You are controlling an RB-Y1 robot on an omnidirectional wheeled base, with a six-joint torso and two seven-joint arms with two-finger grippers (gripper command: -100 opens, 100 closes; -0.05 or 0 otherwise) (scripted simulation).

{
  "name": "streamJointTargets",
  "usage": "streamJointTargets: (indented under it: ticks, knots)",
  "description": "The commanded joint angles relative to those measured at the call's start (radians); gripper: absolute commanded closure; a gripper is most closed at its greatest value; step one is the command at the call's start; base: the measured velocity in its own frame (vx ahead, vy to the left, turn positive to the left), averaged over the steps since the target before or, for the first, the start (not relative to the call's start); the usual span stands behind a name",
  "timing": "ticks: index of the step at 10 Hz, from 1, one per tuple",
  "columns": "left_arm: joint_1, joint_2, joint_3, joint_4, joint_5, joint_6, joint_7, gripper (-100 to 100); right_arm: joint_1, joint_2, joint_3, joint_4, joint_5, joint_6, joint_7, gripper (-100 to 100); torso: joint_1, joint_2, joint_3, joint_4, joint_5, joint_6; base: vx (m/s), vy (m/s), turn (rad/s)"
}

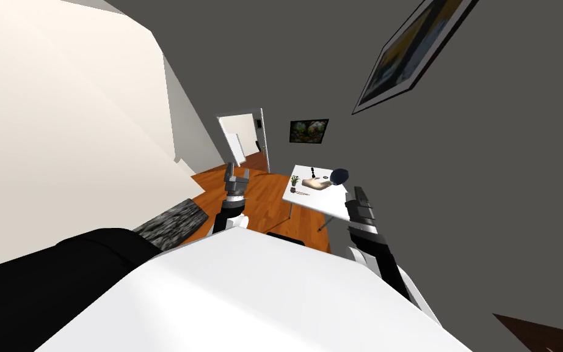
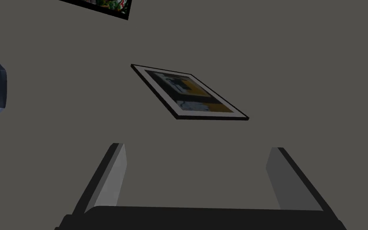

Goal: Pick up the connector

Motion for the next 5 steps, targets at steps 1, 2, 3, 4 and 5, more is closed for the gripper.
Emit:
streamJointTargets:
  ticks: [1, 2, 3, 4, 5]
  knots:
    - [0.0, 0.0, 0.0, 0.0, 0.0, 0.0, 0.0, 0, -0.008, -0.047, 0.001, 0.016, 0.016, 0.004, 0.019, -100, 0.0, 0.0, 0.0, 0.0, 0.0, 0.0, 0.016, 0.045, 0.115]
    - [0.0, 0.0, 0.0, 0.0, 0.0, 0.0, 0.0, 0, -0.015, -0.078, 0.001, 0.03, 0.03, 0.007, 0.035, -100, 0.0, 0.0, 0.0, 0.0, 0.0, 0.0, 0.033, 0.064, 0.211]
    - [0.0, 0.0, 0.0, 0.0, 0.0, 0.0, 0.0, 0, -0.015, -0.087, 0.001, 0.03, 0.03, 0.007, 0.035, -100, 0.0, 0.0, 0.0, 0.0, 0.0, -0.001, 0.027, 0.048, 0.071]
    - [0.0, 0.0, 0.0, 0.0, 0.0, 0.0, 0.0, 0, -0.023, -0.128, 0.001, 0.045, 0.045, 0.01, 0.052, -100, 0.0, 0.0, 0.0, 0.0, 0.0, 0.0, 0.024, 0.061, 0.133]
    - [0.0, 0.0, 0.0, 0.0, 0.0, 0.0, 0.0, 0, -0.031, -0.158, 0.001, 0.061, 0.06, 0.013, 0.07, -100, 0.0, 0.0, 0.0, 0.0, 0.0, 0.0, 0.035, 0.088, 0.213]
